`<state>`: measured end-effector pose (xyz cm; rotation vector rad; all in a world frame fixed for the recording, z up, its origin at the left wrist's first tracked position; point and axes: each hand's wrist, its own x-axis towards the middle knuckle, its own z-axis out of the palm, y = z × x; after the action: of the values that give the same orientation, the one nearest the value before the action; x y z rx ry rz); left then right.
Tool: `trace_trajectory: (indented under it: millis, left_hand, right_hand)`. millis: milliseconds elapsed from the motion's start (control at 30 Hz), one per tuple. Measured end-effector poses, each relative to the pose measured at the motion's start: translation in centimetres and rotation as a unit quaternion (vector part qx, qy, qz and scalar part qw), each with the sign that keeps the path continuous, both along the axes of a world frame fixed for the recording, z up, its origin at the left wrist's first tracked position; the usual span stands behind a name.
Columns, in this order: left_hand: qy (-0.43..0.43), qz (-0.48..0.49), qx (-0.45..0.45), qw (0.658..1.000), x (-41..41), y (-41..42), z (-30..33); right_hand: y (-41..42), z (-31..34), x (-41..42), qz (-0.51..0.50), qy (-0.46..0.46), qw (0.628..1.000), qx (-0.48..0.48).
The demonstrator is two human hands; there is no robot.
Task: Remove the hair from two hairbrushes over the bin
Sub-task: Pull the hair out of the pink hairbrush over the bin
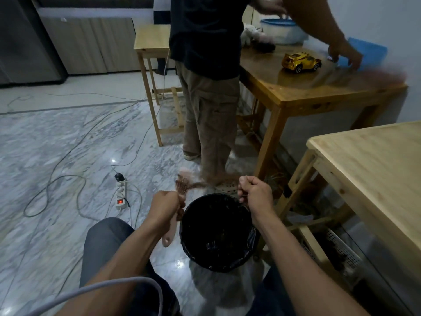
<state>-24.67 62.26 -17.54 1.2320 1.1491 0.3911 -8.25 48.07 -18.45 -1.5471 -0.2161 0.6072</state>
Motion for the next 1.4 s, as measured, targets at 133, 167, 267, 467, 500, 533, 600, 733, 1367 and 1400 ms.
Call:
trace_trajectory:
  millis: [133, 167, 267, 467, 500, 533, 600, 733, 1367, 1400]
  left_hand:
    - [-0.015, 0.000, 0.022, 1.000, -0.6, 0.4, -0.3]
    - [-0.016, -0.011, 0.031, 0.999, -0.5, 0.2, -0.3]
    - [-0.011, -0.054, 0.063, 0.996, -0.1, -0.6, -0.1]
    - [0.003, -0.121, 0.105, 0.987, 0.4, -1.8, 0.5]
    - [0.008, -0.133, 0.109, 0.985, 0.4, -1.9, 0.6]
    - [0.013, -0.146, 0.114, 0.983, 0.5, -2.0, 0.8]
    - [0.018, -0.159, 0.118, 0.980, 0.6, -2.1, 1.1]
    - [-0.022, -0.072, 0.074, 0.994, 0.5, -1.0, 1.4]
    - [0.023, -0.179, 0.146, 0.973, 1.9, -2.5, 2.7]
    - [0.022, -0.173, 0.137, 0.975, 1.9, -2.4, 2.6]
  right_hand:
    - [-1.1, -0.4, 1.1, 0.004, 0.005, 1.000, -0.030]
    - [-1.0, -0.4, 1.0, 0.016, 0.013, 0.999, -0.041]
    - [-0.5, -0.5, 0.1, 0.052, 0.020, 0.995, -0.079]
    - [0.2, -0.3, -0.7, 0.093, -0.026, 0.994, -0.043]
    - [0.4, -0.1, -0.8, 0.106, -0.026, 0.993, -0.039]
    - [0.6, 0.0, -0.9, 0.113, -0.025, 0.993, -0.033]
    - [0.8, 0.1, -1.0, 0.089, -0.018, 0.995, -0.028]
    - [0.0, -1.0, 0.2, -0.017, 0.021, 0.997, -0.073]
    - [0.2, -0.9, -1.2, 0.163, -0.041, 0.986, -0.010]
    - [0.2, -1.0, -1.3, 0.155, -0.052, 0.987, -0.008]
